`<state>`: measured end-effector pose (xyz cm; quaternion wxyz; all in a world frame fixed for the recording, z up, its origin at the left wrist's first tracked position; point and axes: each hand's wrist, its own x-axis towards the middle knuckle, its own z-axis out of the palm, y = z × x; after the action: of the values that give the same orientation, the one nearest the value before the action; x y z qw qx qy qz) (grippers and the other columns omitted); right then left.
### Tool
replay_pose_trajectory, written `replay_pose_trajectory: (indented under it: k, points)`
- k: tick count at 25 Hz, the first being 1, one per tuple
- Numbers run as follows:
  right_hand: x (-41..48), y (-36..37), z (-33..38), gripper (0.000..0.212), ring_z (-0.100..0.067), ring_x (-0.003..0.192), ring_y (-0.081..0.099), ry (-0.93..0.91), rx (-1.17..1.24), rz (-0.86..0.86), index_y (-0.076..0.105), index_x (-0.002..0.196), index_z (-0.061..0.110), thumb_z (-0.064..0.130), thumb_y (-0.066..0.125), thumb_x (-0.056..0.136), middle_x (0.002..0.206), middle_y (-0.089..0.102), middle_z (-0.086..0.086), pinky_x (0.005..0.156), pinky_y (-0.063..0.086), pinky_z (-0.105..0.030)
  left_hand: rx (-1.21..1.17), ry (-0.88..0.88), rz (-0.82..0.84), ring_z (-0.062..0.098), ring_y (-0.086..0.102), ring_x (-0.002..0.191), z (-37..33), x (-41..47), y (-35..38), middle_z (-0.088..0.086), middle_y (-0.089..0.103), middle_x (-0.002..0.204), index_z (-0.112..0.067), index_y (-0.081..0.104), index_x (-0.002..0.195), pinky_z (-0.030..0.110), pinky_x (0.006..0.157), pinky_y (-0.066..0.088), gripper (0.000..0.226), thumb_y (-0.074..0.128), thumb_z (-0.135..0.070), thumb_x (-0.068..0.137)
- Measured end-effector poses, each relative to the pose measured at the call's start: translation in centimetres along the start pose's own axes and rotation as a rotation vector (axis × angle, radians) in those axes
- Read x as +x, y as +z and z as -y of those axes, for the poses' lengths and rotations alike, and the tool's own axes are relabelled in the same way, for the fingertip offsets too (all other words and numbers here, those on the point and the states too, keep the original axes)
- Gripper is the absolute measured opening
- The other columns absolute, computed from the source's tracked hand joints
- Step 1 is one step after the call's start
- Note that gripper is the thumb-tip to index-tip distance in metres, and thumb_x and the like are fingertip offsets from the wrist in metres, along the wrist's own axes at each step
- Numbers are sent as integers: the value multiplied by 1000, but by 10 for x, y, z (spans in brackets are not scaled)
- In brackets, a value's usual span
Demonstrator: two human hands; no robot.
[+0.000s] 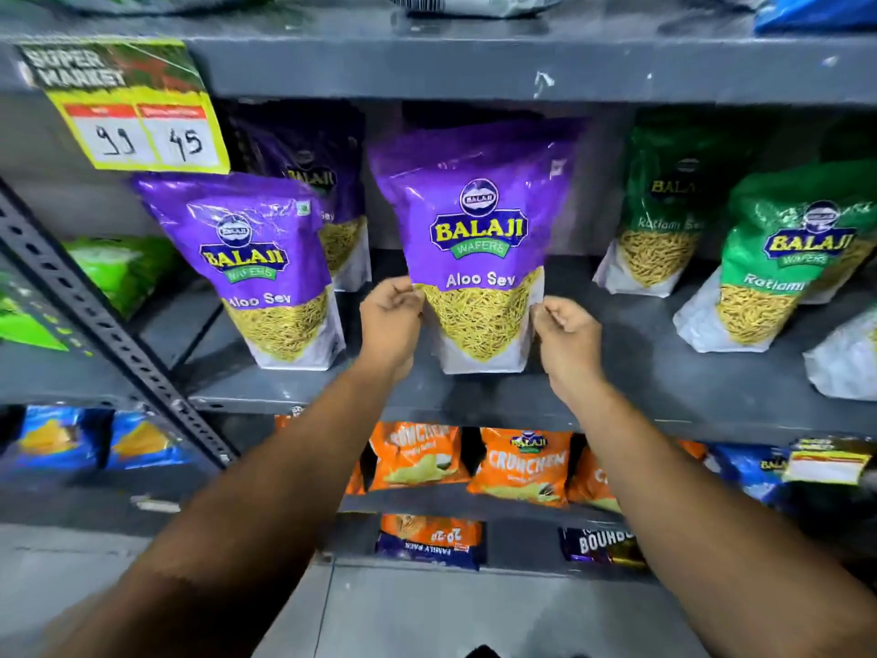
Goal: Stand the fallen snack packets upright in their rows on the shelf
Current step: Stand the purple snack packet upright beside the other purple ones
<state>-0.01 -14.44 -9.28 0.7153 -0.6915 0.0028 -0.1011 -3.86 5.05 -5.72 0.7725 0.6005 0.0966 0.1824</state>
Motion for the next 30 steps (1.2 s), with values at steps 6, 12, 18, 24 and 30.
replay_pose_trajectory:
  k: [6, 12, 18, 24, 30]
  points:
    - [-7, 1, -51, 8, -14, 84, 61, 68, -13, -2, 64, 92, 19, 16, 59, 86, 94, 70, -7, 79, 49, -33, 46, 19, -36, -4, 56, 52, 27, -1, -11, -13, 68, 54, -13, 60, 79, 13, 56, 45, 27, 48, 9, 89]
    - [-5, 0, -52, 11, -11, 88, 66, 95, -10, 43, 64, 89, 31, 22, 58, 86, 98, 72, 3, 77, 52, -31, 83, 7, 72, 5, 64, 80, 31, -3, -17, 13, 64, 108, 14, 56, 115, 23, 81, 54, 26, 46, 6, 93]
    - [-8, 1, -52, 23, -11, 100, 66, 99, -144, 160, 63, 92, 53, 35, 51, 87, 104, 70, 15, 78, 53, -32, 281, -62, 109, 3, 67, 90, 43, -16, -25, 2, 69, 106, -14, 69, 103, 15, 81, 54, 33, 43, 3, 92]
    - [-8, 5, -54, 19, -12, 99, 66, 130, -162, 181, 65, 90, 50, 40, 48, 87, 103, 71, 12, 85, 56, -42, 299, -70, 28, 1, 66, 88, 52, -21, -27, -12, 73, 92, -35, 71, 83, 19, 81, 54, 42, 45, -3, 92]
    - [-9, 5, -52, 20, -12, 100, 66, 143, -173, 193, 65, 88, 50, 40, 47, 88, 103, 71, 10, 88, 55, -46, 283, -92, 1, 7, 67, 96, 56, -21, -25, -16, 73, 94, -41, 73, 80, 27, 87, 54, 50, 42, -4, 93]
